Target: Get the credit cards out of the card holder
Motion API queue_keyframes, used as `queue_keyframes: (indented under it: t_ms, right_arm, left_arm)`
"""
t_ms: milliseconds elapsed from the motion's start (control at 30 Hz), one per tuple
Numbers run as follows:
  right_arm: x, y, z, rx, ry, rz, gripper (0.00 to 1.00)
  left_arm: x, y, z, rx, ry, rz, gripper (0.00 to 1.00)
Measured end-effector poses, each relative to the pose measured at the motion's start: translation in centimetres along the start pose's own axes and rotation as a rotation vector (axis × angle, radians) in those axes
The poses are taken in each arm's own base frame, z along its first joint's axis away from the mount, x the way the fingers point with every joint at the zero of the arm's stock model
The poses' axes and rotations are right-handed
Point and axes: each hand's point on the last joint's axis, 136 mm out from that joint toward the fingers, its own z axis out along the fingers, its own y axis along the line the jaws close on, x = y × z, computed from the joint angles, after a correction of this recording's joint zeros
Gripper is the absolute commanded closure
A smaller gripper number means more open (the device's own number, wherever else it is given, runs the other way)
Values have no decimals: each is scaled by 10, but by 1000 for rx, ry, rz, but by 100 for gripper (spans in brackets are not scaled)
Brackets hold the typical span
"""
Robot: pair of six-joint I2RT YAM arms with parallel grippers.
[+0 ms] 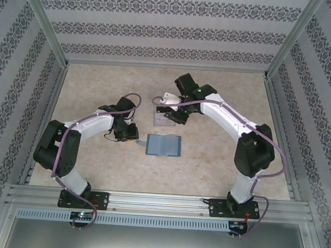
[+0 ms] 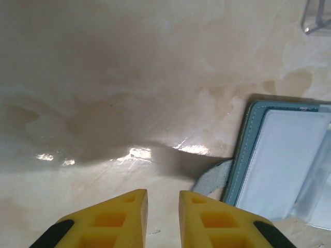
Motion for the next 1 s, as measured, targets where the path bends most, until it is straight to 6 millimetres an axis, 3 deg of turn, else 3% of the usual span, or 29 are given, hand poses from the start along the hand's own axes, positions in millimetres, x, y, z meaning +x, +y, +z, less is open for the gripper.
queue_keyframes:
  t_ms: [200, 500, 1000]
  right_arm:
    - [-14, -19, 7, 12, 62, -168, 100]
    - [-34, -42, 23, 1, 102, -285, 100]
    - [-33, -44, 56, -88, 152, -337, 100]
  left_arm:
    - [-4, 4, -4, 14, -24, -21, 77]
    - [-2, 9, -6, 13, -29, -49, 76]
    - [4, 15, -3, 0, -18, -65, 74]
